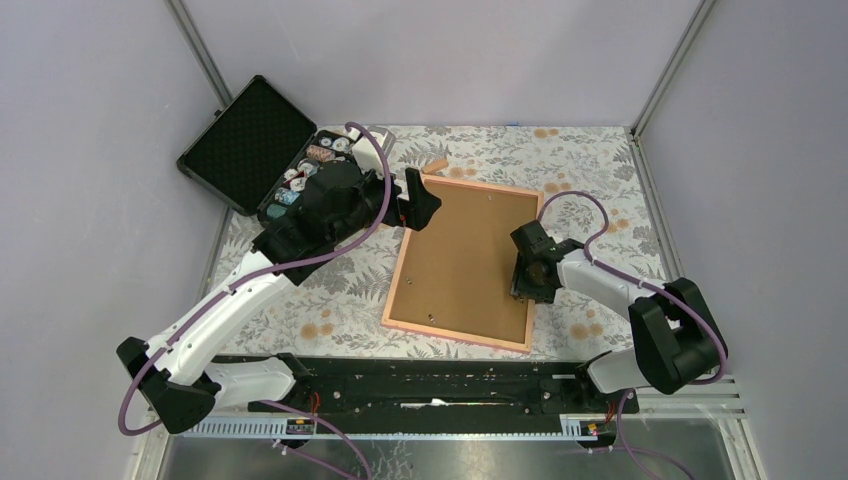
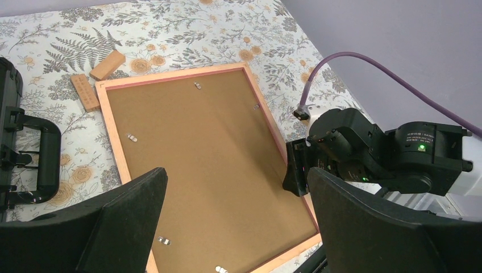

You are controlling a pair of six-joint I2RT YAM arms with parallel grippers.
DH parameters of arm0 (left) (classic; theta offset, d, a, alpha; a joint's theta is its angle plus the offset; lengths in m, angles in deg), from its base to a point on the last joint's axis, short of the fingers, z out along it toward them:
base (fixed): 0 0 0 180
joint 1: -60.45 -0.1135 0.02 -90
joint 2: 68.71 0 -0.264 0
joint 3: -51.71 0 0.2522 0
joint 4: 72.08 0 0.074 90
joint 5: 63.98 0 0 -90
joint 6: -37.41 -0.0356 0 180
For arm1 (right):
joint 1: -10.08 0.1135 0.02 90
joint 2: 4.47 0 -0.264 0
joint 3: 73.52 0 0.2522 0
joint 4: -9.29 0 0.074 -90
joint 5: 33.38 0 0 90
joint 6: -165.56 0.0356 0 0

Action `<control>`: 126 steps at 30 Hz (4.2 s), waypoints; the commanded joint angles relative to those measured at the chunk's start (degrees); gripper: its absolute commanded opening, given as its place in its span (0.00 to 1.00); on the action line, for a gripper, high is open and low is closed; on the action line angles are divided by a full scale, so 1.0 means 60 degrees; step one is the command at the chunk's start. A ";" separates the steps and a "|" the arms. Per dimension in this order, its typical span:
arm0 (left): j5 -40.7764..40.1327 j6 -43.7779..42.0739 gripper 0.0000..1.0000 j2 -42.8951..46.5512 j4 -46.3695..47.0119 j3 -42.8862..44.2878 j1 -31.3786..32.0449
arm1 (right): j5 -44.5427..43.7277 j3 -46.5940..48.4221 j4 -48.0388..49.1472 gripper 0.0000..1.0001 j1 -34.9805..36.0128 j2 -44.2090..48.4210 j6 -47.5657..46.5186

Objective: Put the photo into the frame

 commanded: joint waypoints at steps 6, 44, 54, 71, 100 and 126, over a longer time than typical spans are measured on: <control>0.0030 0.0000 0.99 0.0002 0.0566 -0.0010 0.0050 | -0.0402 0.0043 0.0178 0.45 0.0044 -0.0212 0.0240; -0.0098 -0.0060 0.99 0.0126 0.0533 0.0002 0.0162 | -0.0894 -0.0422 -0.0840 0.00 0.0048 -0.0385 0.5680; -0.0417 -0.0151 0.99 -0.0096 0.0528 -0.0068 0.0166 | 0.0201 -0.0214 0.0744 0.67 0.0044 0.0568 0.0247; -0.1811 0.2065 0.99 0.0861 -0.0090 -0.3624 0.0145 | 0.1267 0.0521 -0.0403 0.88 0.0113 0.1278 -0.0874; 0.1043 0.3459 0.69 -0.2035 0.3036 -0.6625 -0.0988 | -0.1027 -0.0268 0.0326 0.85 0.0032 0.0599 -0.0023; 0.2127 0.5959 0.73 -0.6444 0.6408 -0.3872 0.4444 | -0.0670 0.3911 0.1368 0.90 -0.1362 -0.3809 -0.3196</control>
